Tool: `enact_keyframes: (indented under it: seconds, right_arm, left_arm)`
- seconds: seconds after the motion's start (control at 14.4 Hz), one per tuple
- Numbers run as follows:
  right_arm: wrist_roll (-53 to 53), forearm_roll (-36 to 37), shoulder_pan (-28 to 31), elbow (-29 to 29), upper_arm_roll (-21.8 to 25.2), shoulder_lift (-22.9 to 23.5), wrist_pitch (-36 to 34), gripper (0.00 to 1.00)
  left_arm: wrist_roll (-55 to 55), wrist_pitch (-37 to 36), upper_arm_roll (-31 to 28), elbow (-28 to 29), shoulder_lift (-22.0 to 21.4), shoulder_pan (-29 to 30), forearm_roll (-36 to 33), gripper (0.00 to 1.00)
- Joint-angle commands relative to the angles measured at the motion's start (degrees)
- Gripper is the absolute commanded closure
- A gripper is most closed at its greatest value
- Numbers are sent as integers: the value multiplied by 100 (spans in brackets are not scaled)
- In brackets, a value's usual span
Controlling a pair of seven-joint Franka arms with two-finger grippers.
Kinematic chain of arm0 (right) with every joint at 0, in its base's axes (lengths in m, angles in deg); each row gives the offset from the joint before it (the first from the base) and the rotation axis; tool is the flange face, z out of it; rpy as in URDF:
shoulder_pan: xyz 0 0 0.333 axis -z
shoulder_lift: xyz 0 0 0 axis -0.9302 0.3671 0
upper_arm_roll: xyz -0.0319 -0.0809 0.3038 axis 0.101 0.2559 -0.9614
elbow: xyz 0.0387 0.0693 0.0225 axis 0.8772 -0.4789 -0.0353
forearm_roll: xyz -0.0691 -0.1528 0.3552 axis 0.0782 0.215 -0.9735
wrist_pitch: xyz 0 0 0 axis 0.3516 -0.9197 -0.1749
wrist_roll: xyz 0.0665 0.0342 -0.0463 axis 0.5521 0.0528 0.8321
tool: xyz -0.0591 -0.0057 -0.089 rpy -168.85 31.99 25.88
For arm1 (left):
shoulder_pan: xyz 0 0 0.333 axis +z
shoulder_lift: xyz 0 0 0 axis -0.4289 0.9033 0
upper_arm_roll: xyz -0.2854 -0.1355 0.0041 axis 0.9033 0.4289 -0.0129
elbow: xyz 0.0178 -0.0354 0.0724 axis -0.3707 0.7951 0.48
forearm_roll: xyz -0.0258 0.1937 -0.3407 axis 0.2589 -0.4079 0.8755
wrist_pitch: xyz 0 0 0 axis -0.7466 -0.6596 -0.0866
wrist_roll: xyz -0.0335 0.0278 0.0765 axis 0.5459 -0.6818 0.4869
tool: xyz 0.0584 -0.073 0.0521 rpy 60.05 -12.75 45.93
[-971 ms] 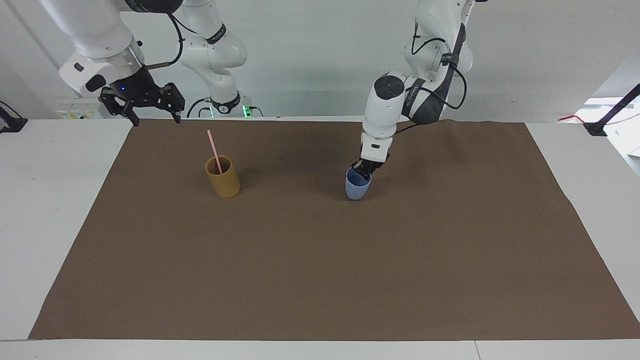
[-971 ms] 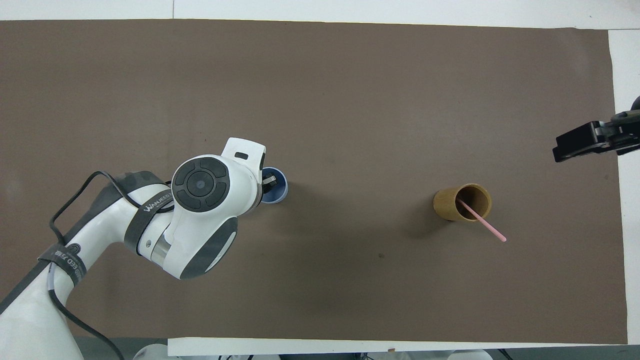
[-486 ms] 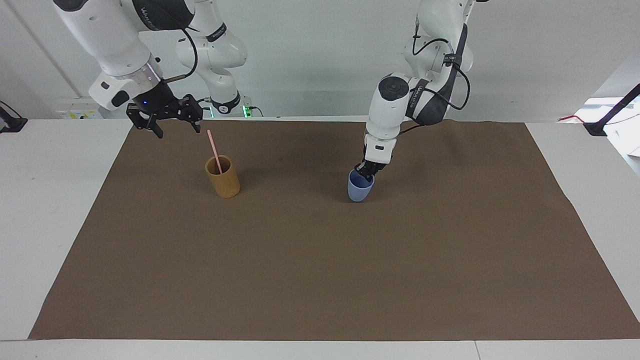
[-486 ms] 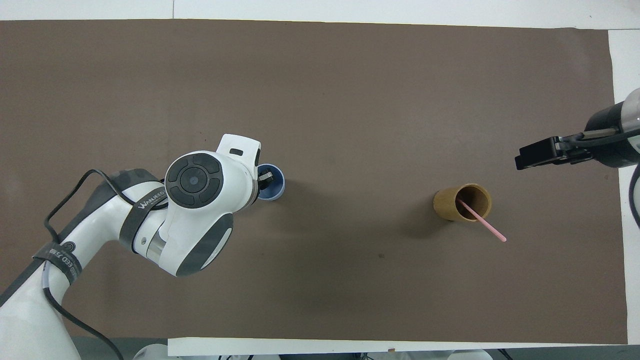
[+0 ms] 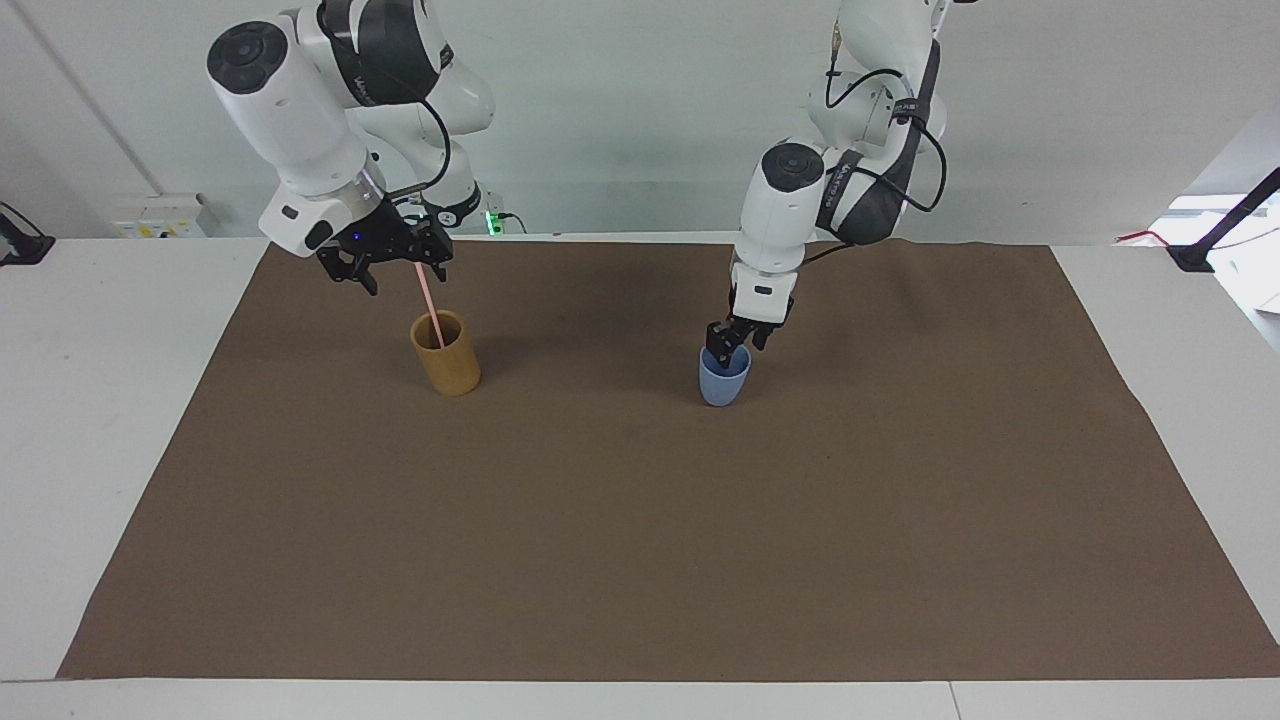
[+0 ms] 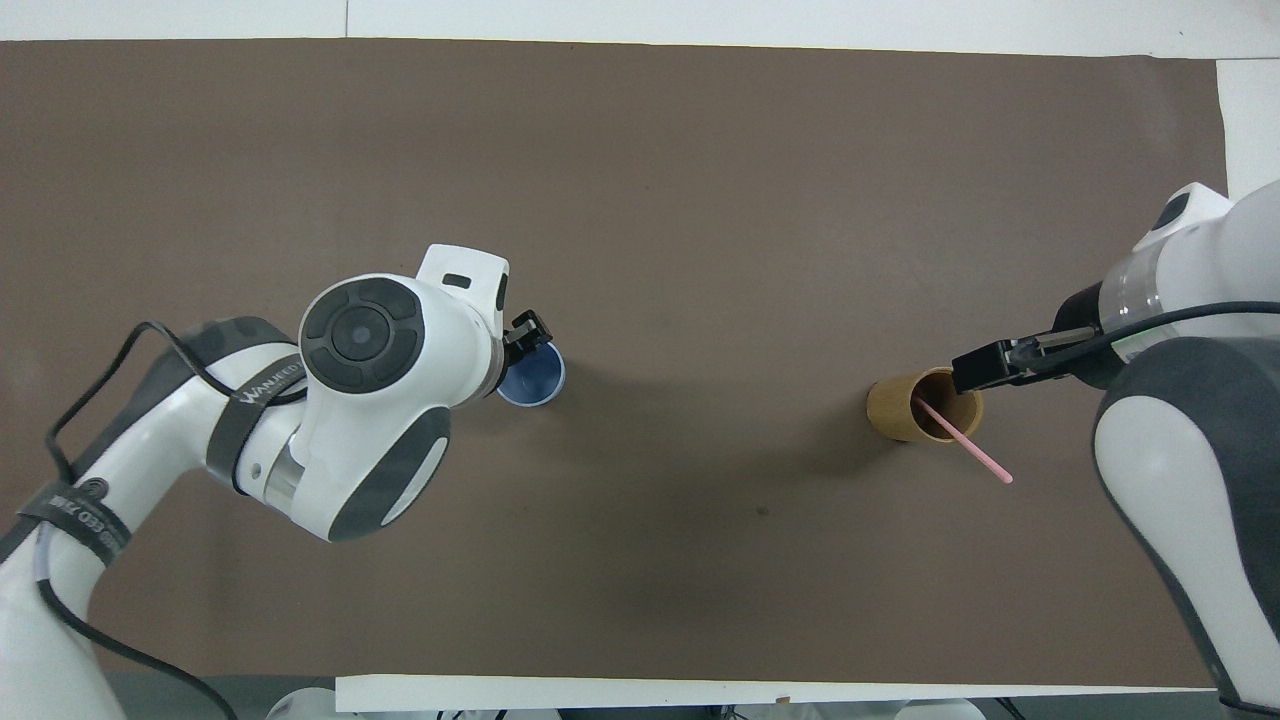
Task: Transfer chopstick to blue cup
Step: 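Grasp the blue cup with the left gripper while the right gripper approaches, then set the blue cup at table center while the right gripper reaches the straw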
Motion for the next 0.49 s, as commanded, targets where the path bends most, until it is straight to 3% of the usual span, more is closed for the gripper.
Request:
enact_keyframes:
  seconds: [0.0, 0.28, 0.42]
  right_arm:
    - [373, -95, 80, -588, 22, -224, 188, 11]
    - [417, -16, 80, -984, 31, -260, 311, 34]
    - [426, -7, 81, -1116, 31, -242, 311, 42]
  left_arm:
    - [626, -1350, -3, -754, -372, 810, 57, 0]
    - [3583, -2898, -20, -1878, -365, 2340, 13, 0]
    - [5324, -3067, -20, -2091, -347, 3079, 13, 0]
